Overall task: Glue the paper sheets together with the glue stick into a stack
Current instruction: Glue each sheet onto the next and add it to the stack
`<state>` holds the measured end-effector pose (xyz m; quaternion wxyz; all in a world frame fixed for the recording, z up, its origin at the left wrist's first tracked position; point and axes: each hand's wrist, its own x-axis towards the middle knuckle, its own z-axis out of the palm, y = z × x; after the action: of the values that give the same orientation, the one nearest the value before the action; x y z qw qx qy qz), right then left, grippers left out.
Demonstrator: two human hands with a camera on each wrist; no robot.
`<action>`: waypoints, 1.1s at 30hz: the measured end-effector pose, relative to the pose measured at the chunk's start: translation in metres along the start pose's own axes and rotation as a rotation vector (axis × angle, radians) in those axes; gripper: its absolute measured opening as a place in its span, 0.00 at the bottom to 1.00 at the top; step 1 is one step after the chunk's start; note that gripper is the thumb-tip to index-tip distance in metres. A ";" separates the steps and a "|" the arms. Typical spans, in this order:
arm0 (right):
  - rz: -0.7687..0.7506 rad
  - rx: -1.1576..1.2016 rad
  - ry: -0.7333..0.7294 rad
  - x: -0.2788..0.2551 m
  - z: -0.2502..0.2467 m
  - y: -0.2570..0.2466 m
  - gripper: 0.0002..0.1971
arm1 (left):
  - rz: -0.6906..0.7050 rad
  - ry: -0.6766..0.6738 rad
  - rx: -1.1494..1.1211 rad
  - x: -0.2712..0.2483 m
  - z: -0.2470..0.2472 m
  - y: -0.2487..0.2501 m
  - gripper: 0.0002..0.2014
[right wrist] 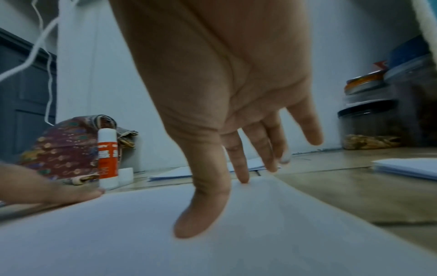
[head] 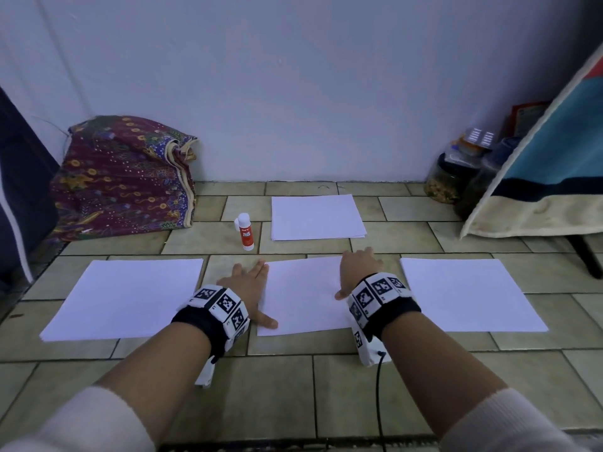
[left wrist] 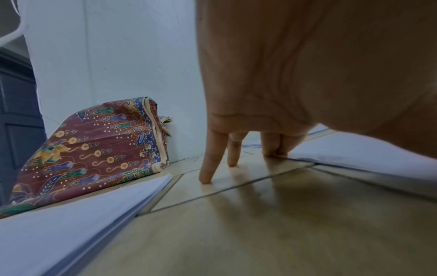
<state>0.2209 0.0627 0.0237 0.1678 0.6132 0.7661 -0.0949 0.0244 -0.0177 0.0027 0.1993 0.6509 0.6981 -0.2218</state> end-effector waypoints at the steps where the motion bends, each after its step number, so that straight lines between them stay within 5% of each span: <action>1: 0.008 -0.052 0.029 -0.003 0.001 -0.004 0.22 | 0.000 0.011 0.011 -0.001 -0.002 0.000 0.62; 8: -0.027 0.168 -0.010 -0.020 0.017 -0.040 0.24 | 0.009 0.335 -0.028 -0.008 -0.021 0.017 0.33; 12: -0.196 0.140 0.008 -0.023 0.024 -0.051 0.36 | 0.207 0.279 -0.042 -0.013 -0.013 0.032 0.26; 19: -0.217 0.182 -0.032 -0.030 0.023 -0.058 0.25 | 0.127 0.265 -0.002 -0.019 -0.015 0.041 0.16; 21: -0.285 0.193 -0.016 -0.033 0.024 -0.056 0.29 | 0.110 0.294 -0.013 -0.019 -0.014 0.041 0.21; 26: -0.378 0.095 -0.016 -0.032 0.026 -0.048 0.39 | 0.063 0.183 -0.107 -0.011 0.004 0.038 0.55; 33: -0.394 0.082 -0.097 -0.021 0.023 -0.037 0.53 | 0.044 0.111 0.007 -0.010 0.006 0.038 0.57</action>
<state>0.1926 0.0274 0.0075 0.1574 0.4523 0.8578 -0.1863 0.0628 -0.0275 0.0017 0.1628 0.6780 0.6930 -0.1831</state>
